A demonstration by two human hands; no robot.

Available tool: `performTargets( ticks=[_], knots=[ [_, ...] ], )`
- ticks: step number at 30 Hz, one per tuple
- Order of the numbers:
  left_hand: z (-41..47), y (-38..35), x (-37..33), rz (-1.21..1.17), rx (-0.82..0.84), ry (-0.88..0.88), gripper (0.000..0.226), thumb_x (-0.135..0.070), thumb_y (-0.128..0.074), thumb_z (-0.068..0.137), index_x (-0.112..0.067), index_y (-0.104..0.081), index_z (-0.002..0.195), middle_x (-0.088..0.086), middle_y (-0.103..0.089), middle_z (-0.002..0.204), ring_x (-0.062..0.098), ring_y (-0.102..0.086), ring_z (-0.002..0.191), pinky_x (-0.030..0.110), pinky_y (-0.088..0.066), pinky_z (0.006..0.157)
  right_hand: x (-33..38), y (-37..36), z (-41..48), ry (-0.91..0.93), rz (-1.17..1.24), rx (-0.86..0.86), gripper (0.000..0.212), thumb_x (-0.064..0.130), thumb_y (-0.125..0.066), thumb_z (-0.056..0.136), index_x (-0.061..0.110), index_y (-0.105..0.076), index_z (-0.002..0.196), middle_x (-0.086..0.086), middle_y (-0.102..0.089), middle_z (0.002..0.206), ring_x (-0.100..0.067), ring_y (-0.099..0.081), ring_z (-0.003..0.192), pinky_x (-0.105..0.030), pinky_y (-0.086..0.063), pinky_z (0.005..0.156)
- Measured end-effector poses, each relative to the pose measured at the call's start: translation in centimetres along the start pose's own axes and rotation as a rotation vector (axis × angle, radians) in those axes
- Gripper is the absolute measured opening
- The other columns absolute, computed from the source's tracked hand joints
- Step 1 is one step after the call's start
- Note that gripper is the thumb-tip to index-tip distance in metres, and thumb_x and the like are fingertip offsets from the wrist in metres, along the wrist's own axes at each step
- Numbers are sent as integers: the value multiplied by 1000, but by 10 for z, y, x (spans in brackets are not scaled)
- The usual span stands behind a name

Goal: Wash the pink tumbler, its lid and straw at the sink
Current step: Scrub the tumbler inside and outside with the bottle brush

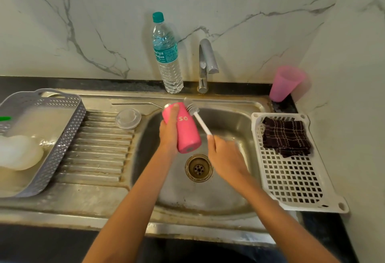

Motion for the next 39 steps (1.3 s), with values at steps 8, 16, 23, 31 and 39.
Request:
performTargets(
  ticks=[8, 16, 23, 31, 39],
  knots=[
    [-4, 0, -7, 239, -103, -99, 100, -89, -59, 53, -24, -43, 127, 6, -62, 114, 25, -66, 95, 46, -57, 86, 1, 4, 8, -12, 6, -2, 44, 41, -22, 104, 16, -54, 88, -2, -55, 70, -24, -52, 68, -33, -37, 62],
    [6, 20, -28, 224, -239, -106, 104, -84, -59, 62, -19, -40, 141, 7, -59, 120, 28, -63, 101, 48, -53, 93, 5, -9, -24, 65, -10, 6, 45, 42, -22, 104, 16, -55, 90, -2, -53, 64, -28, -58, 65, -36, -40, 58],
    [9, 20, -22, 90, -208, -39, 99, -80, -64, 64, -15, -42, 136, 9, -61, 117, 27, -66, 96, 46, -57, 85, 8, -9, -10, 77, -30, 8, 44, 43, -20, 104, 19, -50, 82, -3, -56, 65, -27, -58, 65, -34, -38, 57],
    [-15, -21, -3, -166, 271, 33, 61, -64, -52, 88, -14, -59, 123, 10, -72, 101, 22, -72, 83, 34, -59, 67, 13, 16, 16, 74, -66, -31, 40, 41, -22, 104, 18, -44, 80, 3, -46, 59, -18, -46, 53, -33, -32, 56],
    [-12, -12, -16, -283, 347, 60, 67, -65, -51, 86, -11, -56, 125, 11, -72, 89, 24, -71, 76, 36, -59, 63, 10, 10, -24, 131, -58, -2, 43, 43, -23, 103, 18, -47, 79, -3, -55, 61, -28, -57, 58, -41, -48, 57]
  ],
)
Point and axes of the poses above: each hand's wrist, its own z-axis towards the middle knuckle, its own y-axis out of the back of the hand, x = y × z, the point moved 10 cm from there along z, towards the middle knuckle
